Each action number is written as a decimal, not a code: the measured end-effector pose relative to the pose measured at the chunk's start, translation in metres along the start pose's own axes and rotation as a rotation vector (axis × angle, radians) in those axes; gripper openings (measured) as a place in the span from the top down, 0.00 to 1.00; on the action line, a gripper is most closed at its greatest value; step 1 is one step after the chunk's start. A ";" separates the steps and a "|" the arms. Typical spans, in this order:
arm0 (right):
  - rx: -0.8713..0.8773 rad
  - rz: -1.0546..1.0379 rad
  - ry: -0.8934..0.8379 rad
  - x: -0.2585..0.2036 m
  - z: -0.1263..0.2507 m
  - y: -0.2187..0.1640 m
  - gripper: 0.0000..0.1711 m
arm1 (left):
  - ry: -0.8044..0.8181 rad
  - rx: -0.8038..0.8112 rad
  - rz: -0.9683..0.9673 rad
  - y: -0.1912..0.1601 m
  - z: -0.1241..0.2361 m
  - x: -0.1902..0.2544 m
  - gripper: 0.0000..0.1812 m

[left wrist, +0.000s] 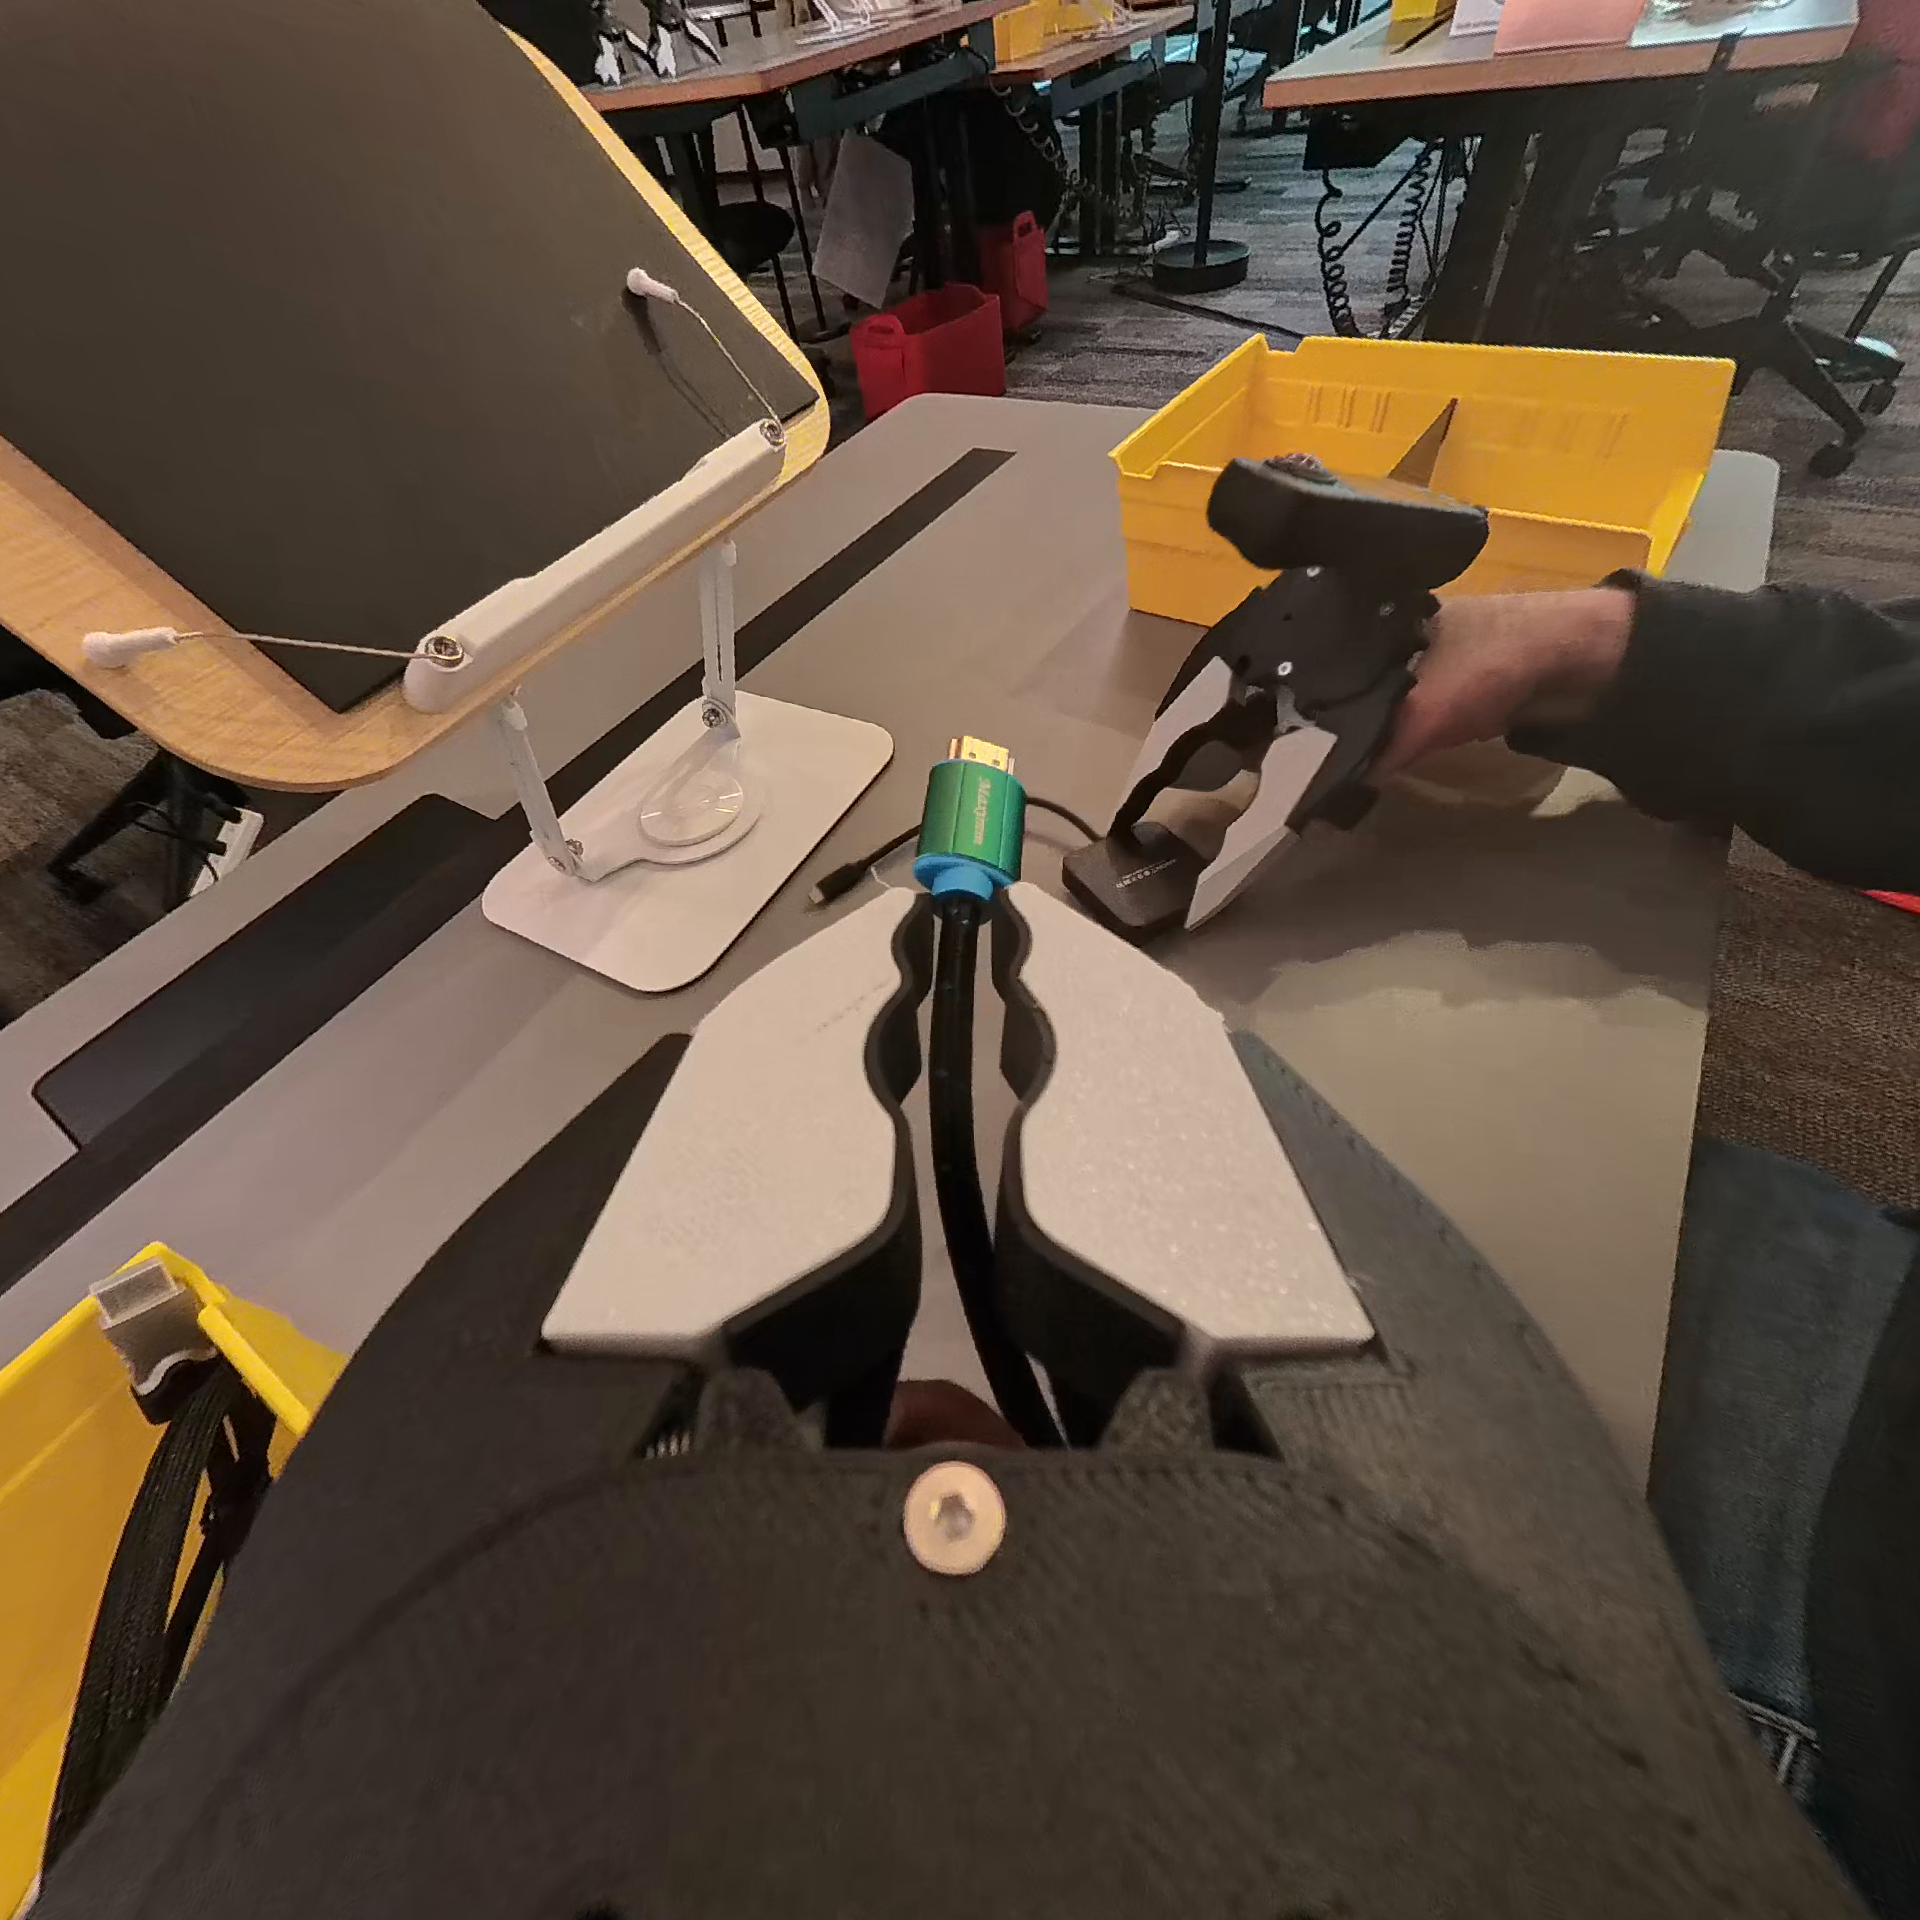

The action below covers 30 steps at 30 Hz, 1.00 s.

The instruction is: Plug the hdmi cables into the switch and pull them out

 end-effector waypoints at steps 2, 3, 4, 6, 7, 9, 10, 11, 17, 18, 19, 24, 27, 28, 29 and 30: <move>0.109 -0.008 0.055 -0.002 0.005 0.006 0.63 | -0.008 -0.007 0.005 -0.002 -0.002 0.001 0.95; 0.163 0.010 0.078 -0.005 0.010 0.010 0.63 | -0.011 -0.011 0.007 -0.004 -0.003 0.001 0.95; 0.213 0.016 0.105 -0.007 0.014 0.014 0.63 | -0.014 -0.014 0.010 -0.005 -0.004 0.002 0.95; 0.319 0.056 0.156 -0.012 0.025 0.024 0.63 | -0.025 -0.023 0.017 -0.009 -0.008 0.003 0.95; 0.357 0.072 0.173 -0.014 0.030 0.029 0.63 | -0.031 -0.028 0.019 -0.010 -0.010 0.004 0.95; 0.433 0.139 0.193 -0.020 0.040 0.040 0.63 | -0.045 -0.040 0.023 -0.014 -0.014 0.007 0.95; 0.469 0.168 0.202 -0.023 0.045 0.046 0.63 | -0.050 -0.046 0.022 -0.015 -0.016 0.008 0.95; 0.501 0.197 0.214 -0.026 0.050 0.052 0.63 | -0.057 -0.050 0.023 -0.016 -0.018 0.010 0.95; 0.576 0.342 0.255 -0.043 0.066 0.079 0.63 | -0.103 -0.062 0.027 -0.019 -0.026 0.022 0.95; 0.576 0.361 0.254 -0.045 0.067 0.083 0.63 | -0.112 -0.064 0.025 -0.019 -0.027 0.024 0.95; 0.570 0.380 0.244 -0.045 0.067 0.086 0.63 | -0.120 -0.067 0.023 -0.019 -0.028 0.026 0.95; 0.496 0.471 0.237 -0.048 0.060 0.098 0.63 | -0.154 -0.078 0.015 -0.020 -0.032 0.034 0.95; 0.457 0.523 0.227 -0.049 0.057 0.105 0.63 | -0.173 -0.087 0.016 -0.022 -0.034 0.036 0.95; 0.448 0.537 0.228 -0.050 0.056 0.108 0.63 | -0.176 -0.090 0.015 -0.022 -0.034 0.037 0.95; 0.438 0.551 0.229 -0.051 0.055 0.110 0.63 | -0.180 -0.093 0.014 -0.023 -0.035 0.037 0.95; 0.425 0.566 0.229 -0.052 0.054 0.112 0.63 | -0.184 -0.096 0.013 -0.024 -0.035 0.038 0.95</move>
Point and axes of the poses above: each gripper's, where its closed fingertips meet, z back along the fingers, y out of its top, x = y × z across the jaws, the point moved 5 cm from there along z, back along the fingers, and after that the axes turned 3 degrees about z, right-handed, at the moved point
